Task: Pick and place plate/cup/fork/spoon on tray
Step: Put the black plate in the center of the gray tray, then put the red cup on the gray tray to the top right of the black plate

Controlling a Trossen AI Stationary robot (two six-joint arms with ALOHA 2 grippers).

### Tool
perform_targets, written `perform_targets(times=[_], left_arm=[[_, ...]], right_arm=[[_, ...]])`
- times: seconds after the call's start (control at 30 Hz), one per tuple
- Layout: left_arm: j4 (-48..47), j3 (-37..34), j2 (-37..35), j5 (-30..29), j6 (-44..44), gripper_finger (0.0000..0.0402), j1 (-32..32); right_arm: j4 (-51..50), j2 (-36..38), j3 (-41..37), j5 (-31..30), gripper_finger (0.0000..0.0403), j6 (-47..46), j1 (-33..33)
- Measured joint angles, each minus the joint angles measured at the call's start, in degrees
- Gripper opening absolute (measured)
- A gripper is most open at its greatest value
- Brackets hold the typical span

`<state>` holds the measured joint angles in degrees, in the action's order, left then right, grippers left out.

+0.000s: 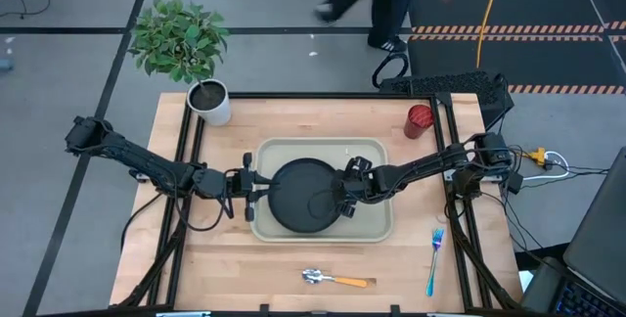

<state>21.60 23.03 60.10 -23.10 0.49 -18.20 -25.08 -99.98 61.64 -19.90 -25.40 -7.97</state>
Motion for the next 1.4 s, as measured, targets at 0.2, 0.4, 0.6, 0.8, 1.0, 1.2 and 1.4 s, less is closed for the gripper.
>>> perform_targets(times=[0.2,0.4,0.6,0.8,1.0,1.2,1.4], left_arm=[[-0.13,0.00,0.00,-0.01,-0.46,0.0069,0.00],[-0.58,0.00,0.00,0.00,-0.70,0.0069,0.00],[-0.93,0.00,0.00,-0.01,-0.83,0.0069,0.00],[-0.91,0.00,0.00,0.00,-0.81,0.0069,0.00],[-0.89,0.00,0.00,0.01,-0.90,0.0069,0.00],[-0.86,0.00,0.00,0.01,-0.89,0.0069,0.00],[-0.39,0.00,0.00,0.03,-0.57,0.0069,0.00]], right_arm=[[-1.63,0.21,-0.01,-4.11,0.0148,-0.10,-0.02],[-5.24,0.61,-0.01,-4.46,0.0148,-1.80,0.00],[-6.53,2.59,-0.08,-7.95,0.0148,-2.60,-0.02],[-5.43,7.72,-0.08,-9.65,0.0148,-1.36,-0.02],[-14.85,15.96,-0.08,-21.26,0.0148,-1.03,0.58],[-31.20,25.06,-0.08,-20.55,0.0148,-8.44,6.56],[-39.69,30.66,-0.03,-14.87,0.0148,-8.41,16.77]])
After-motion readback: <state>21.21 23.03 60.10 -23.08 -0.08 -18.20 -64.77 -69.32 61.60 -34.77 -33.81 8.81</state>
